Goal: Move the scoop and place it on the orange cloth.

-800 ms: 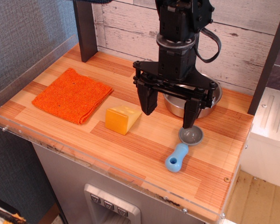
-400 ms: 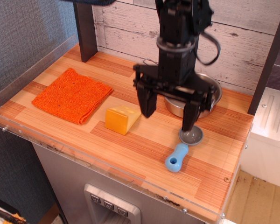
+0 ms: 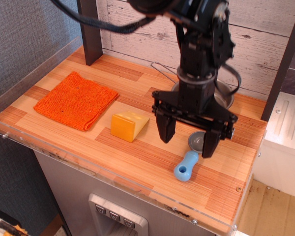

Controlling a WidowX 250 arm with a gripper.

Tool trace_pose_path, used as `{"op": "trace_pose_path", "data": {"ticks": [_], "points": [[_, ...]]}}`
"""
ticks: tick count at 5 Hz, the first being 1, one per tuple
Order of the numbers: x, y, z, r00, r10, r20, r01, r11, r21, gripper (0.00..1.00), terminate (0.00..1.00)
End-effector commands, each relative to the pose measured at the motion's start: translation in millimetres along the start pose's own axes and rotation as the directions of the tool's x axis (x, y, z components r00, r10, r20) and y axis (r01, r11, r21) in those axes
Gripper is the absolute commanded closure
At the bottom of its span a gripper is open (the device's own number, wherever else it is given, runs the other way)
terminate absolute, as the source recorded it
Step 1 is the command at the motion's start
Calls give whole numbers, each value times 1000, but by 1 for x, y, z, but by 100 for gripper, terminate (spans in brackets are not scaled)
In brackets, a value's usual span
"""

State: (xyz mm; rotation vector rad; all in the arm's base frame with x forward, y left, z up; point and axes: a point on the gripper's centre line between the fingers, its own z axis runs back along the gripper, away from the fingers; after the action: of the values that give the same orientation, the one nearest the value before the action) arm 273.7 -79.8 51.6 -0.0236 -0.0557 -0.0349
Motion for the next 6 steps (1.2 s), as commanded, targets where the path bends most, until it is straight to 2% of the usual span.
{"op": "trace_pose_path", "data": {"ticks": [1,3,4,6], "points": [[14,-14,-25,994,-101,48,100,995,23,0,0],[16,-14,-49,990,-129,53,128,991,23,0,0],[15,-12,-50,990,-129,56,127,992,26,100,0],[13,-3,-32,995,-69,74,70,998,-12,100,0]]}}
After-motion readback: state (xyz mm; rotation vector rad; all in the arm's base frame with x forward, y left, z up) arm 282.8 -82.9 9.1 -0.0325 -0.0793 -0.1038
